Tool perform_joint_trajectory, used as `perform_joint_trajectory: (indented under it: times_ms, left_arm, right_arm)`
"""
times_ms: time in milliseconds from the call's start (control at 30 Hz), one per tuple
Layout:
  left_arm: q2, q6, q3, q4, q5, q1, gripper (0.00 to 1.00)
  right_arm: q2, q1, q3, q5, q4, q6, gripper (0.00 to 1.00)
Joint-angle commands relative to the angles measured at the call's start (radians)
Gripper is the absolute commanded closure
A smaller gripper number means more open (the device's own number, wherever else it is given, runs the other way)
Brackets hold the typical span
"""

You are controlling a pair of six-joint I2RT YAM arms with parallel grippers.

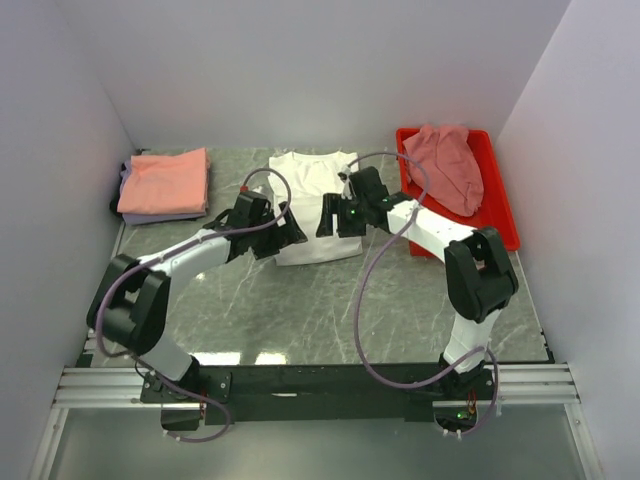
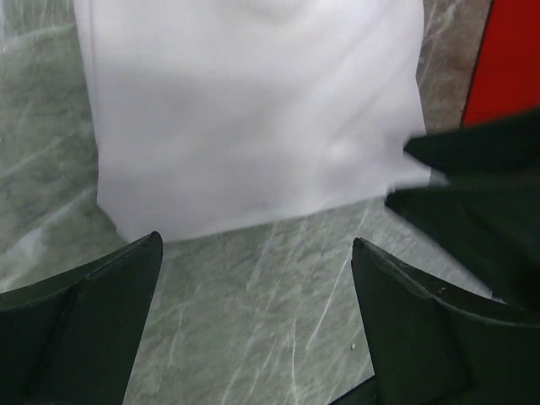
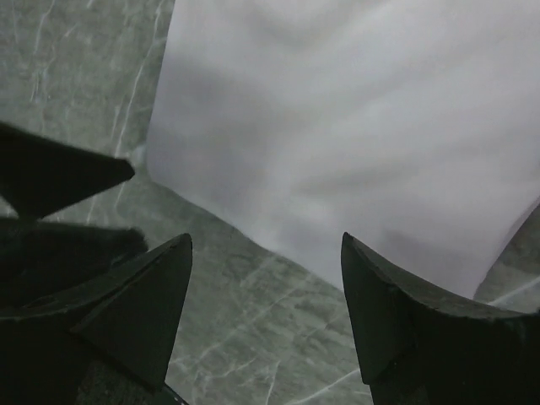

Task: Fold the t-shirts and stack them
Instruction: Fold the tshirt

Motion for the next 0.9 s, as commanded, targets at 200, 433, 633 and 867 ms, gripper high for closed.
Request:
perform_joint_trajectory:
  times_ms: [200, 433, 633, 867]
  left_arm:
    - [0.175, 0.053, 0.152, 0.028, -0.008, -0.005, 0.01]
    - [0.187, 0.025, 0.059, 0.078, 0.024, -0.005, 0.01]
    - [0.18, 0.009, -0.036, 0.11, 0.027, -0.009, 0.01]
    - [0.151, -0.007, -0.121, 0.099, 0.001, -0.015, 0.01]
  right_arm:
    - [-0.039, 0.005, -0.149, -0.019, 0.126, 0.068, 0.22]
    - [-0.027, 0.002, -0.24, 0.008, 0.145, 0.07, 0.22]
    - [-0.041, 0.004, -0.35, 0.019, 0.194, 0.079, 0.22]
    - [-0.067, 0.005, -0.399, 0.019, 0.214, 0.09, 0.22]
